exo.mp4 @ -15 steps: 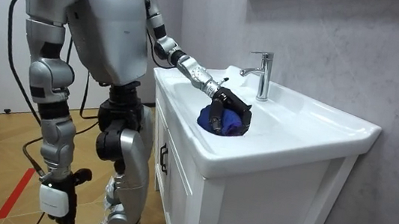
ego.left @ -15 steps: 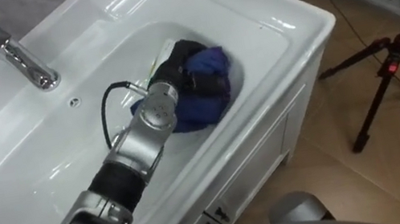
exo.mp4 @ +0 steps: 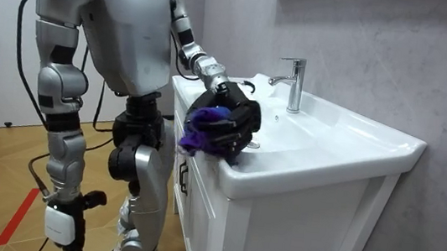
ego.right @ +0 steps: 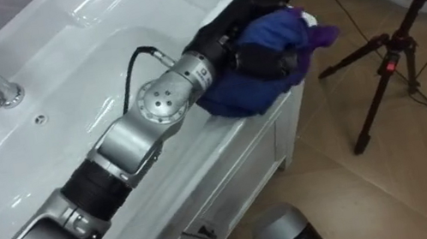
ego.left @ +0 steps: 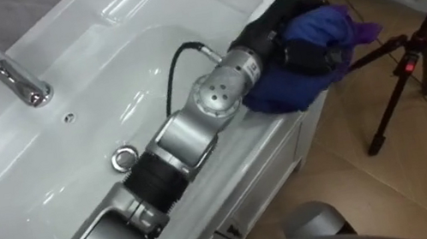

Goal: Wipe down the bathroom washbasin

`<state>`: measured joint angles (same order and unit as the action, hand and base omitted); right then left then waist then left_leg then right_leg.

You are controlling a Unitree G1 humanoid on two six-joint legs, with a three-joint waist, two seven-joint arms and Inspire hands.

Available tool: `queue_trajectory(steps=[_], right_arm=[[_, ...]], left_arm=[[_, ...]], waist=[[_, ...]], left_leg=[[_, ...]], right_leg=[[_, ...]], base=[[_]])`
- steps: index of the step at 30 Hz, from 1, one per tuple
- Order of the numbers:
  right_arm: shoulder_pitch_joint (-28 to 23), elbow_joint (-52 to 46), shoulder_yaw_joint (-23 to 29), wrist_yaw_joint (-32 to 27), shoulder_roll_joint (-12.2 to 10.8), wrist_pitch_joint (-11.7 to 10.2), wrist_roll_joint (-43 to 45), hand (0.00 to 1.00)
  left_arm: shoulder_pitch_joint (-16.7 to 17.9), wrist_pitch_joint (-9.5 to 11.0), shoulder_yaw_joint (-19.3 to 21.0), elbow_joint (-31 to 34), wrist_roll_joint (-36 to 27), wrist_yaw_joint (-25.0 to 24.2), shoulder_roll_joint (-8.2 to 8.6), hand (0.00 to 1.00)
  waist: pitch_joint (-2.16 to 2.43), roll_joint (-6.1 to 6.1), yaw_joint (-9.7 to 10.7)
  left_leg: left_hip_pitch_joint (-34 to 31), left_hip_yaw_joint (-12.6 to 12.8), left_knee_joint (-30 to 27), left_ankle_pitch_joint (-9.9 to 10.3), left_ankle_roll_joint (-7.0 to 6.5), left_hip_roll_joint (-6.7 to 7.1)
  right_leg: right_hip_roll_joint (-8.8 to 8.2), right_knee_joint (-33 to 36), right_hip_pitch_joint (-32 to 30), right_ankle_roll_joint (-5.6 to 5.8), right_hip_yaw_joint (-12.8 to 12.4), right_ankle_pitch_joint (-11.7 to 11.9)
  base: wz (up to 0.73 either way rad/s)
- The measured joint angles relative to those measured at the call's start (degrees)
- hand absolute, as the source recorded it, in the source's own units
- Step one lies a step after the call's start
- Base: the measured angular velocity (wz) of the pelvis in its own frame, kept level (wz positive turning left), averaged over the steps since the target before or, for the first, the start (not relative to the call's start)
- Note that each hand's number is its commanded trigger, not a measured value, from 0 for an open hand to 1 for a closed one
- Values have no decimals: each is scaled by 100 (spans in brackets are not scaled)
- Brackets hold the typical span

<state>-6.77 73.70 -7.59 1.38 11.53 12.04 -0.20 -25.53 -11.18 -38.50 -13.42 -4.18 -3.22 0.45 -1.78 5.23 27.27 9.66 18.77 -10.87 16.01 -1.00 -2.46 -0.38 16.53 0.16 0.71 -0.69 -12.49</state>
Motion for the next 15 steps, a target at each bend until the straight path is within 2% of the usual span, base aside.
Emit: queue_trajectory(steps=[6,10,13,15], right_arm=[[-80,-24,4,-3,5,-9,-27,0],[-89,-61,10,24,-13,-50,-22,0],[-105,-30,10,23,-31,-66,-25,0],[-156,-110,12,10,-37,-59,-24,0]], left_arm=[[30,32,0,-117,11,-195,-118,100],[42,61,1,-272,43,-259,-132,100],[50,228,14,-489,59,-294,-165,100],[61,454,21,-698,143,-286,-201,100]], waist=[[-1,-10,-55],[-4,-48,-89],[3,-126,-110],[6,-214,-108]], left_leg=[[92,2,4,-1,2,-15],[146,1,14,-1,2,-13],[177,4,25,-1,2,-15],[180,22,57,-1,3,-13]], right_leg=[[70,-63,28,-17,-54,-5],[75,-59,84,-19,-69,-4],[83,-60,110,-19,-85,-4],[91,-80,106,-19,-99,-4]], base=[[-5],[-4],[-4],[0]])
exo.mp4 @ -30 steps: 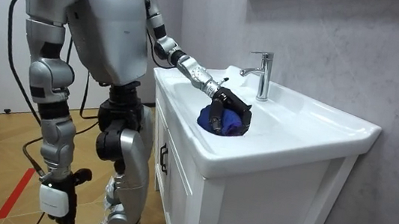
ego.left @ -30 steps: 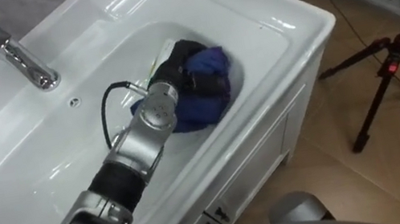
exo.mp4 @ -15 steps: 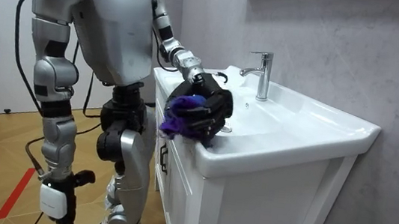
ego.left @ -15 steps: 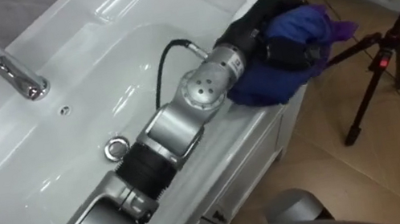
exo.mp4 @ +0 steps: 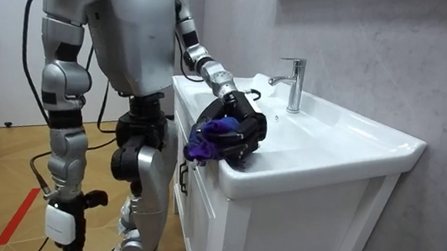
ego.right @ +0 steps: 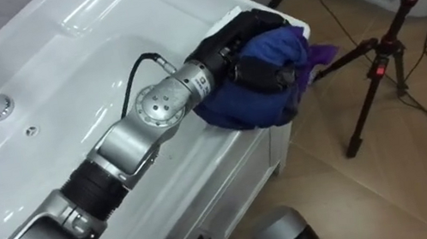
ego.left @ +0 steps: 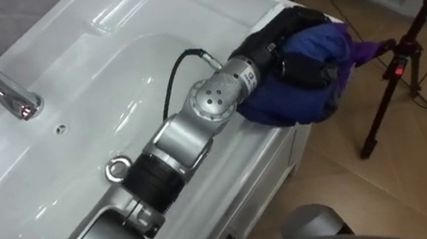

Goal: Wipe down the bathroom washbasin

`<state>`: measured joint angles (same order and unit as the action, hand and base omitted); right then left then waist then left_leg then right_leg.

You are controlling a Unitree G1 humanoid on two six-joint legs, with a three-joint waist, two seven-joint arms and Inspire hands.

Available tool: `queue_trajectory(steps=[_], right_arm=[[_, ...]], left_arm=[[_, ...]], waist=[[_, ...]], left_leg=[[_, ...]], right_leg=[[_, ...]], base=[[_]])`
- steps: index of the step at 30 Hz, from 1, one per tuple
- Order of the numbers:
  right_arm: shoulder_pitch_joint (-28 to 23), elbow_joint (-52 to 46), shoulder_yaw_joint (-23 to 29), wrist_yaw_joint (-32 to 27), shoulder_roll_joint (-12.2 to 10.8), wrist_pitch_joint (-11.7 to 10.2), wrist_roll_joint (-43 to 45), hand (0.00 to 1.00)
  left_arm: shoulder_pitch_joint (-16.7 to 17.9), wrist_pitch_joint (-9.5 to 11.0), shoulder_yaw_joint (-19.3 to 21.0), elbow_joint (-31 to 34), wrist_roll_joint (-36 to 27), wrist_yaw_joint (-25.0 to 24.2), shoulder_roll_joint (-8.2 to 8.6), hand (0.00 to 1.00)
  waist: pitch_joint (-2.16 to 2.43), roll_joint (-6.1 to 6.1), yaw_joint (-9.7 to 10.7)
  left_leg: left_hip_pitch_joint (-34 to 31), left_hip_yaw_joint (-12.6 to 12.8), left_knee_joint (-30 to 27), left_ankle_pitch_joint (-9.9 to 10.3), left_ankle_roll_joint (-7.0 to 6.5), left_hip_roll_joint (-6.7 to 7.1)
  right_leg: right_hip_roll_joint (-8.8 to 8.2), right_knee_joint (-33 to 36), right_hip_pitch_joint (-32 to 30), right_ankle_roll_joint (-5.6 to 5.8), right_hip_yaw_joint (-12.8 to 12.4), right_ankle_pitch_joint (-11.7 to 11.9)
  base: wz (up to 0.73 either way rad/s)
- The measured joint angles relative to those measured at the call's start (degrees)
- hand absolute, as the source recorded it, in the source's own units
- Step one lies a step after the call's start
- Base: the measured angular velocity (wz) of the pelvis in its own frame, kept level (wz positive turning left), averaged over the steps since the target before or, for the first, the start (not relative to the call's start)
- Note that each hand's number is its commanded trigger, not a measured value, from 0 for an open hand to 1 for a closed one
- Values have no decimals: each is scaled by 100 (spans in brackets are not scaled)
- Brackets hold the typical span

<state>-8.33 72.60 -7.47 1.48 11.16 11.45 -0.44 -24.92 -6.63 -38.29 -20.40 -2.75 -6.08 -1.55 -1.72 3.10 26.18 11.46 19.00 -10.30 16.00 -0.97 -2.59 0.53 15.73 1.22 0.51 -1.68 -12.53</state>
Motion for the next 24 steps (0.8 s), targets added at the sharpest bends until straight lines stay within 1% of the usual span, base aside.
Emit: queue_trajectory(steps=[1,2,3,5,6,8,13,14,19,21,23,24], right_arm=[[-14,-14,0,-1,-5,1,0,0],[-41,-41,2,-1,-10,6,0,0],[-82,-89,40,-9,-5,7,1,0],[-105,-102,105,-16,-4,7,-1,0],[-105,-101,151,-25,-7,9,-3,0],[-125,-131,200,-61,-8,20,-1,0],[-169,-167,248,-89,-11,36,3,0],[-174,-180,254,-89,-11,34,28,0],[-201,-132,251,-59,-14,17,39,0],[-210,-71,248,-64,-20,19,38,0],[-236,-4,250,-89,-21,22,36,0],[-250,-4,251,-127,-34,21,40,0]], left_arm=[[9,49,3,-43,6,15,-6,100],[42,116,6,-105,7,53,-15,100],[98,161,18,-125,14,98,-18,100],[188,275,59,-204,79,184,-18,100],[217,356,63,-283,121,228,-5,100],[262,431,65,-336,124,315,-5,100],[302,463,65,-332,411,462,12,100],[305,467,67,-321,554,496,12,100],[446,570,133,-313,890,650,20,100],[571,588,190,-306,960,836,22,100],[698,584,360,-406,1113,1036,8,100],[829,588,577,-436,1198,1148,30,100]], waist=[[4,-27,-2],[18,-75,-2],[32,-98,-10],[52,-100,-28],[54,-96,-36],[57,-99,-33],[62,-133,-49],[64,-140,-67],[63,-148,-216],[63,-146,-307],[64,-146,-331],[65,-149,-382]], left_leg=[[4,1,8,0,0,-1],[8,6,22,0,1,-3],[16,33,48,1,1,-5],[43,43,65,1,2,-11],[86,50,65,1,1,-21],[134,53,66,1,1,-20],[182,54,64,1,2,-25],[185,57,64,1,2,-23],[220,74,63,2,4,-35],[220,84,57,7,32,-63],[227,75,60,1,47,-71],[233,76,58,-5,58,-75]], right_leg=[[6,-1,0,0,-6,0],[18,-10,2,-1,-24,1],[38,-26,2,-2,-93,4],[59,-71,47,-3,-127,32],[69,-115,99,-3,-132,68],[68,-101,114,-3,-137,68],[71,-35,123,-11,-138,64],[72,-7,104,-16,-143,58],[89,-2,92,-31,-149,66],[111,-7,94,-44,-153,104],[123,1,96,-54,-158,127],[148,15,88,-58,-211,141]], base=[[-3],[-7],[-10],[-14],[-12],[-7],[-1],[-4],[-4],[-2],[-2],[-7]])
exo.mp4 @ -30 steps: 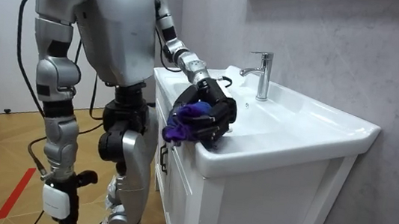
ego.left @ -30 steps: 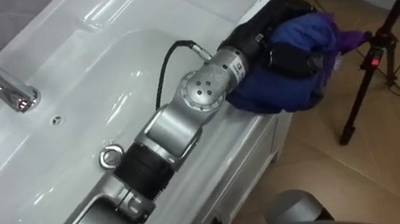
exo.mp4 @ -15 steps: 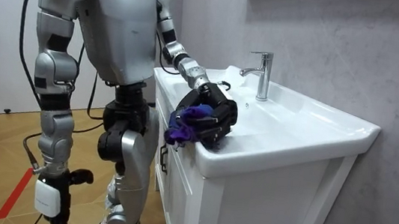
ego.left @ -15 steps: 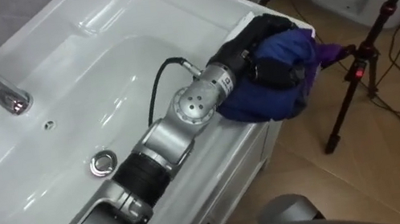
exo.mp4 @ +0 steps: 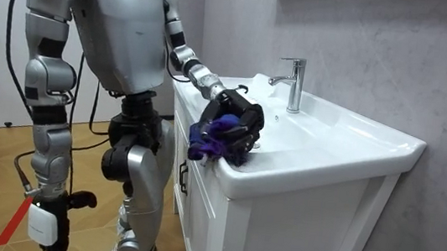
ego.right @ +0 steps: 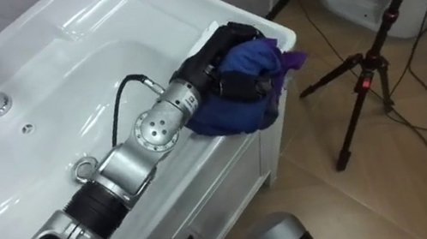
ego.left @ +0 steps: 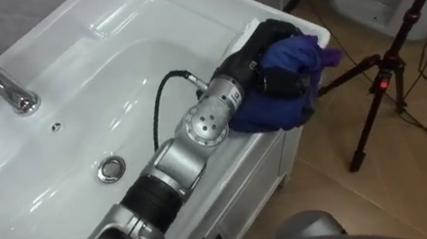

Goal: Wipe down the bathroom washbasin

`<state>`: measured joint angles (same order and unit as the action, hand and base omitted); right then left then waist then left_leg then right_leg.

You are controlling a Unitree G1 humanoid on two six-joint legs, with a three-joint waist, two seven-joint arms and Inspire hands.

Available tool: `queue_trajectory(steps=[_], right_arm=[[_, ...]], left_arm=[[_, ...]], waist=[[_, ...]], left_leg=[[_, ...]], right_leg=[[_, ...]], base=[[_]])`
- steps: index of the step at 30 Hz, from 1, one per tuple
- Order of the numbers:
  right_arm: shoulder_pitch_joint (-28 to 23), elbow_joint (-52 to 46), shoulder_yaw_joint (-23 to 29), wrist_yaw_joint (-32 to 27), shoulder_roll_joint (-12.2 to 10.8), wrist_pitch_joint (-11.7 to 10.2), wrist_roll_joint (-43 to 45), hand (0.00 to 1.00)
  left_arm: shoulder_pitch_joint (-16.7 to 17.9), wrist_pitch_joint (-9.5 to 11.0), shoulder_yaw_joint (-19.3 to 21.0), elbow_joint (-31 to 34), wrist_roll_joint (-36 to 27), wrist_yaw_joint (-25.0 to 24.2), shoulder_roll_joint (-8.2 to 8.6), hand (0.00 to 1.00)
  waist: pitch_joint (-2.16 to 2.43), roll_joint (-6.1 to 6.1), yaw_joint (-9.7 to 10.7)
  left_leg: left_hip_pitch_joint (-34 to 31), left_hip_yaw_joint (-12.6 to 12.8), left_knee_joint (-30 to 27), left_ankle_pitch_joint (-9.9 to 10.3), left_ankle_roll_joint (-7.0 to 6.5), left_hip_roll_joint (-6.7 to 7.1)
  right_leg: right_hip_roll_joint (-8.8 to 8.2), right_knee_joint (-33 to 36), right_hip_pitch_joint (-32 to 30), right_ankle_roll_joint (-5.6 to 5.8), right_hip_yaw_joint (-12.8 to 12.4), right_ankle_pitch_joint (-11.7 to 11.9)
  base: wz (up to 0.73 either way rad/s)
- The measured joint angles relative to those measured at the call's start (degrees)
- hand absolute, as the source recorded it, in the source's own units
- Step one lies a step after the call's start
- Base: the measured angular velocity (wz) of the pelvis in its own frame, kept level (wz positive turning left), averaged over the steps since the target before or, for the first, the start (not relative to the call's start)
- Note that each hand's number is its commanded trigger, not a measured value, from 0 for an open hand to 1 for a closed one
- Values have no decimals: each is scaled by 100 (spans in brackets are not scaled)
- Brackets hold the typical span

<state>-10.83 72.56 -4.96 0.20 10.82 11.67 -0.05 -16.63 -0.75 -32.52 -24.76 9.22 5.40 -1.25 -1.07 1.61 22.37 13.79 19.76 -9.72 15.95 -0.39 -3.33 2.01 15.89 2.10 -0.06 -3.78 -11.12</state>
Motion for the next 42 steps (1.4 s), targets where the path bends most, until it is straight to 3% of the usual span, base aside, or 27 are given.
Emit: queue_trajectory(steps=[5,7,12,16,23,29,37,42], right_arm=[[-100,22,72,-162,-62,51,8,0],[-93,23,78,-220,-84,53,37,0],[-52,49,126,-287,-99,94,35,0],[-38,35,118,-304,-129,93,25,0],[-55,-2,119,-290,-149,96,43,0],[-43,-105,177,-234,-152,87,111,0],[-106,-165,170,-72,-165,95,309,0],[-135,-151,167,-55,-160,95,311,0]], left_arm=[[210,-187,559,-130,504,403,-147,100],[211,-311,799,-294,856,599,-216,100],[220,-578,998,-590,1032,936,-281,100],[220,-596,1098,-589,1019,1212,-259,100],[264,-595,1265,-714,1002,1632,-298,100],[317,-595,1441,-754,943,1645,-289,100],[322,-596,1446,-756,900,1597,-310,100],[322,-675,1426,-1129,912,1249,-264,100]], waist=[[16,-38,-251],[35,-77,-254],[44,-66,-243],[77,-12,-254],[39,-42,-338],[20,-63,-400],[36,-33,-409],[30,-45,-380]], left_leg=[[-49,-39,-5,-13,25,-2],[-93,-133,-7,-10,29,-2],[-138,-227,-35,-12,32,-11],[-157,-273,-62,-13,32,-13],[-92,-271,-63,-13,32,-30],[-100,-273,-66,-12,33,-21],[-21,-272,29,-3,49,-22],[-38,-270,0,-6,54,-28]], right_leg=[[7,116,-105,-18,7,-8],[0,112,-97,-20,66,-8],[-24,86,-87,-34,169,-7],[-45,92,-90,-36,236,-8],[-57,87,-1,-38,225,-9],[-61,87,-3,-42,240,-6],[-12,84,-9,-61,217,-26],[2,87,-3,-65,169,-28]], base=[[2],[16],[9],[5],[-4],[0],[-2],[-5]])
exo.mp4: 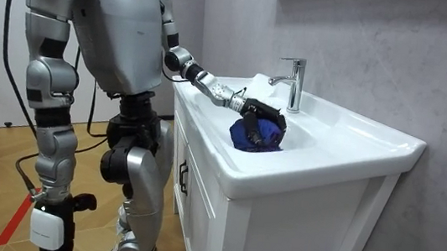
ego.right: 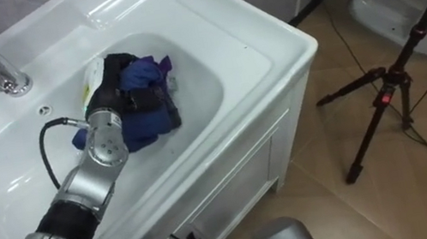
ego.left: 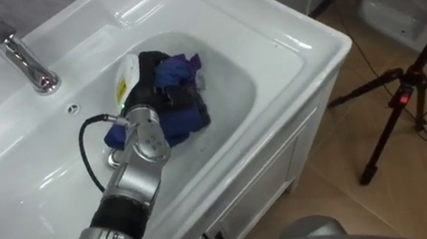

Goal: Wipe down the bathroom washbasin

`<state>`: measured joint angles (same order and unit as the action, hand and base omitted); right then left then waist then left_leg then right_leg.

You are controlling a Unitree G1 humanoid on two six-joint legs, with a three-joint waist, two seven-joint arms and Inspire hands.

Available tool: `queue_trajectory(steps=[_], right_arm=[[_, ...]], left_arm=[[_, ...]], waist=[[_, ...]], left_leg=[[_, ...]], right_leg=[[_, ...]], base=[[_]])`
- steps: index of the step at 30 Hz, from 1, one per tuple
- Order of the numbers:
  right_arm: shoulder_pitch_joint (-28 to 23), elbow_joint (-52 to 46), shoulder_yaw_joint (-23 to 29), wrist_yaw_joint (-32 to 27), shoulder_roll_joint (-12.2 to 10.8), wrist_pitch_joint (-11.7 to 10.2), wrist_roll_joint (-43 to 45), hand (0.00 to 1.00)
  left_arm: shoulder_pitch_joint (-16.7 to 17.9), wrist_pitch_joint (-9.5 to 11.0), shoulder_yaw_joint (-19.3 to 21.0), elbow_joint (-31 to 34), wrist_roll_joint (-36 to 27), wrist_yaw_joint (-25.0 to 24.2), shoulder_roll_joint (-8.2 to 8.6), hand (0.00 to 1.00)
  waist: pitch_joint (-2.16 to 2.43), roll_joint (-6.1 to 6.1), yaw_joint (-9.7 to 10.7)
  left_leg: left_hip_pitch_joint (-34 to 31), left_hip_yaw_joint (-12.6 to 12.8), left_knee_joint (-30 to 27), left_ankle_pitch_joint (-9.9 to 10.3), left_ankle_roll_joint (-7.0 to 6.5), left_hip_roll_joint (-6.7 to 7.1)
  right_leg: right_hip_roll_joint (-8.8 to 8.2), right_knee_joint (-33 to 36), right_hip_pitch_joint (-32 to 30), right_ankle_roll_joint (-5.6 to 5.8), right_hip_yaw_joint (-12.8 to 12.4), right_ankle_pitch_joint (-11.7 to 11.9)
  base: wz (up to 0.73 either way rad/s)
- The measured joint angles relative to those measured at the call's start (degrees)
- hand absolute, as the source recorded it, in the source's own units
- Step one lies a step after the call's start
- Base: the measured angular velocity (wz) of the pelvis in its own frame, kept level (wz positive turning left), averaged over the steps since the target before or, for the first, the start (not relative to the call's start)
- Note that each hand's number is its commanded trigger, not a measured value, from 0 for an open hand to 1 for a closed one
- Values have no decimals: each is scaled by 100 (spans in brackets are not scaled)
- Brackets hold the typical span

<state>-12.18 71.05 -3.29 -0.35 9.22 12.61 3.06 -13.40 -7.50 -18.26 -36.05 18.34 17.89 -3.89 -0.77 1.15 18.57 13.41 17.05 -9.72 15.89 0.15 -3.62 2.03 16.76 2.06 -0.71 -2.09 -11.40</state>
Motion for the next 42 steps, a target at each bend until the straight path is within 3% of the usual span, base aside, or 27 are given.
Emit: queue_trajectory(steps=[7,14,27,32,37,42], right_arm=[[-61,20,1,25,-3,1,-1,0],[-63,11,4,7,-2,-1,-16,0],[-35,-403,216,253,55,1,207,0],[-100,-403,241,298,55,0,206,0],[-217,-435,381,299,44,14,244,0],[-150,-434,552,284,68,77,324,0]], left_arm=[[53,-123,0,-174,18,-231,-22,100],[256,-93,-185,-238,632,-283,-78,100],[459,-22,-83,-486,2017,-326,-128,100],[595,54,97,-549,2301,-195,-176,100],[779,67,558,-626,2395,-152,-243,100],[980,135,926,-805,2291,172,-540,100]], waist=[[-5,-39,-6],[11,-10,-44],[47,48,-170],[57,65,-203],[63,70,-418],[69,61,-555]], left_leg=[[-70,11,-65,0,0,-2],[2,23,-68,0,0,-9],[27,-16,-54,-1,1,18],[30,-16,20,-10,15,17],[39,-4,25,-12,16,14],[97,-1,118,-32,47,14]], right_leg=[[-1,-20,2,-1,-17,0],[7,-102,99,-1,-74,0],[9,-152,119,-1,-18,3],[32,-199,104,-4,-17,20],[50,-189,90,-8,-53,21],[75,-210,121,-14,-56,21]], base=[[-1],[-1],[1],[-1],[-7],[1]])
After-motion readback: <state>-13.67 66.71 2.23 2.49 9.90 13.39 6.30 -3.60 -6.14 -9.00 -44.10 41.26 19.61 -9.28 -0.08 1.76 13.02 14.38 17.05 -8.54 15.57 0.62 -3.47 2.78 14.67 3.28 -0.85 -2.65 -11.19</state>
